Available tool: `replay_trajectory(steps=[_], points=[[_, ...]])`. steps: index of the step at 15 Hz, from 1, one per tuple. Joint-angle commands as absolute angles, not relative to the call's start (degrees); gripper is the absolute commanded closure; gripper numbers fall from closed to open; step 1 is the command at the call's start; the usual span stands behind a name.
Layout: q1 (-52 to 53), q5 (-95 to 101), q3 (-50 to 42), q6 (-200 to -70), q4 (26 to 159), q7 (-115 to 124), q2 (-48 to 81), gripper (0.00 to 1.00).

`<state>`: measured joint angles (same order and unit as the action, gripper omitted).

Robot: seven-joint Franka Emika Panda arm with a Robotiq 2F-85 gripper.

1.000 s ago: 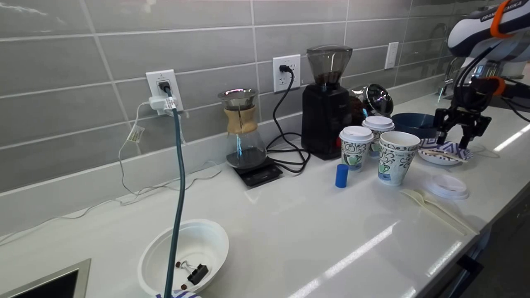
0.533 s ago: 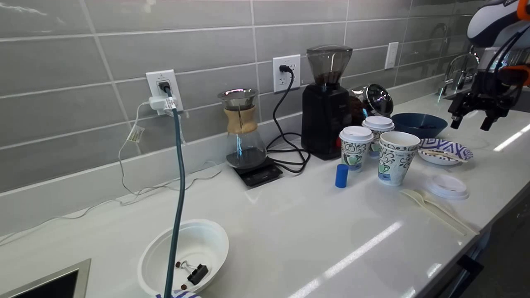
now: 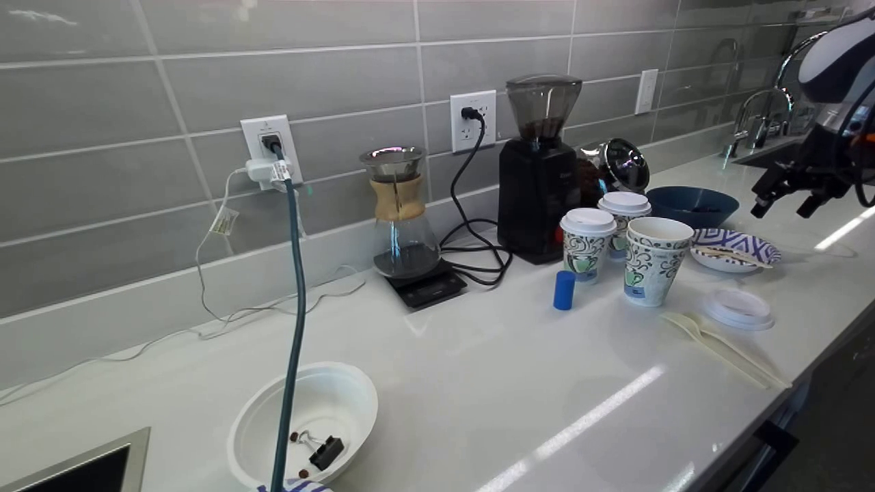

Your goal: Use the white spoon to place some contents from the black and white bowl into the open coffee cup

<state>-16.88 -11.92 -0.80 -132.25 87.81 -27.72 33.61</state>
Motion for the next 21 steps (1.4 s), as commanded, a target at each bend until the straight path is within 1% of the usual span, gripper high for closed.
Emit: replay_trajectory(steps=[1, 4, 11, 13, 15, 16, 18, 21], points=[[-20.8, -17.4, 2.7, -140.4, 101.6, -33.3, 25.2, 0.00], [-22.4, -20.2, 3.3, -143.8, 110.0, -37.5, 19.8, 0.00], [-20.4, -18.8, 0.0, -157.1, 130.8, -42.2, 4.4, 0.00], [-19.0, -17.8, -0.9, -164.1, 137.1, -45.7, -0.2, 0.00], [-20.4, -17.4, 0.8, -170.9, 143.7, -48.8, -5.0, 0.00], [-20.7, -18.3, 0.7, -165.6, 135.5, -46.1, 1.7, 0.00], [-20.7, -18.3, 0.8, -169.1, 140.5, -47.8, -2.1, 0.00], [-20.7, -18.2, 0.9, -169.4, 142.5, -48.1, -4.1, 0.00]])
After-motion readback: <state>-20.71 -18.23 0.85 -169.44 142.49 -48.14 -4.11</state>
